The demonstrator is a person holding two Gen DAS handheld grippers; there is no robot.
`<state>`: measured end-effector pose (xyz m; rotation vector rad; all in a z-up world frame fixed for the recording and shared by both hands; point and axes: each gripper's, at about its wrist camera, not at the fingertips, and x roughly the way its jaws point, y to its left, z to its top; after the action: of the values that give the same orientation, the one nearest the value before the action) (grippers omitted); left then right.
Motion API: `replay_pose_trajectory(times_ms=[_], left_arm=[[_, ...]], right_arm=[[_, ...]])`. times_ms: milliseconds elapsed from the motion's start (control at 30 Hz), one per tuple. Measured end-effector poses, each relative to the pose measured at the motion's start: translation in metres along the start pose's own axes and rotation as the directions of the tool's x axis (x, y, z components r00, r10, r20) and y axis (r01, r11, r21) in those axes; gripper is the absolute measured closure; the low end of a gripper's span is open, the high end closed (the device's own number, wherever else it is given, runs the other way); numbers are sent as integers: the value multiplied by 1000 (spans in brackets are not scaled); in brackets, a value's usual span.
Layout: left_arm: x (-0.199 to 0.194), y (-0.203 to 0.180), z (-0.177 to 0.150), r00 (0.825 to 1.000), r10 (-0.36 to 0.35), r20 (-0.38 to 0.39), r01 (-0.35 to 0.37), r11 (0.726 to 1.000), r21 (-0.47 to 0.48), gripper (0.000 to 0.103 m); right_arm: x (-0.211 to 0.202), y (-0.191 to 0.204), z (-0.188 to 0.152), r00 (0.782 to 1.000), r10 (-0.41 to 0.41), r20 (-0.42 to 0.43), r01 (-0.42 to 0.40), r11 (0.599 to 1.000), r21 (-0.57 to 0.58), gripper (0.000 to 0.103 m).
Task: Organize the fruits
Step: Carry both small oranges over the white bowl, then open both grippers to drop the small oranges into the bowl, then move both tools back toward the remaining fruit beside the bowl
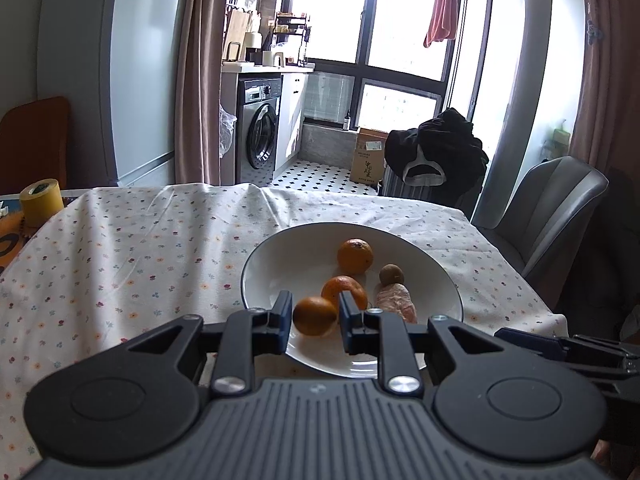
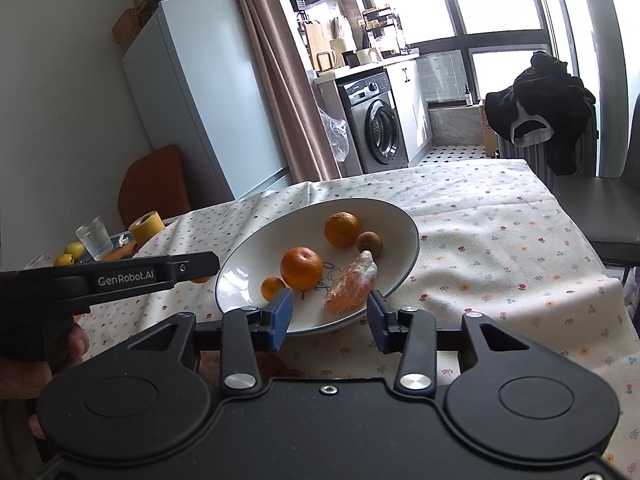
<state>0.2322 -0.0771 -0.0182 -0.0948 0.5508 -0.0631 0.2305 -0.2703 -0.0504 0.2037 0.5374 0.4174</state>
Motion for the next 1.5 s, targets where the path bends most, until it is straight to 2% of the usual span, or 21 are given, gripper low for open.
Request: replay_pose_trajectory(times_ms=[100, 167, 300, 467, 533, 767, 900, 1133, 1500], left_arm=[[-3, 2, 2, 1000, 0, 18, 0, 1000, -11, 68], [-6, 6, 3, 1000, 4, 22, -4, 1000, -20, 54], [-16, 13, 5, 999, 27, 43, -25, 999, -32, 42], [-32, 20, 4, 997, 40, 67, -37, 998, -47, 23], [-39, 22, 2, 996, 39, 76, -35, 998, -47, 20], [-55, 33, -8, 997, 48, 65, -44, 996, -73, 16], [-66, 40, -14, 995, 69, 70, -61, 993, -98, 13], [-79, 53, -22, 994, 91, 64, -82, 987, -138, 12], [-91, 61, -36, 994, 96, 47, -87, 982, -167, 12]], right_arm=[[-1, -2, -1, 1000, 0, 1, 0, 1000, 1, 60], [-2, -2, -2, 1000, 0, 2, 0, 1000, 5, 59], [-2, -2, -3, 1000, 8, 3, -8, 1000, 12, 58], [-5, -1, -5, 1000, 17, 7, -17, 1000, 24, 51], [-7, 1, -5, 1000, 15, 8, -15, 1000, 23, 48], [-19, 7, -5, 1000, 10, 24, -10, 1000, 7, 36], [-26, 11, -5, 999, 7, 37, -7, 1000, 1, 23], [-34, 21, -6, 999, 19, 42, -18, 1000, -24, 10], [-39, 25, -12, 999, 38, 28, -38, 999, -22, 3]])
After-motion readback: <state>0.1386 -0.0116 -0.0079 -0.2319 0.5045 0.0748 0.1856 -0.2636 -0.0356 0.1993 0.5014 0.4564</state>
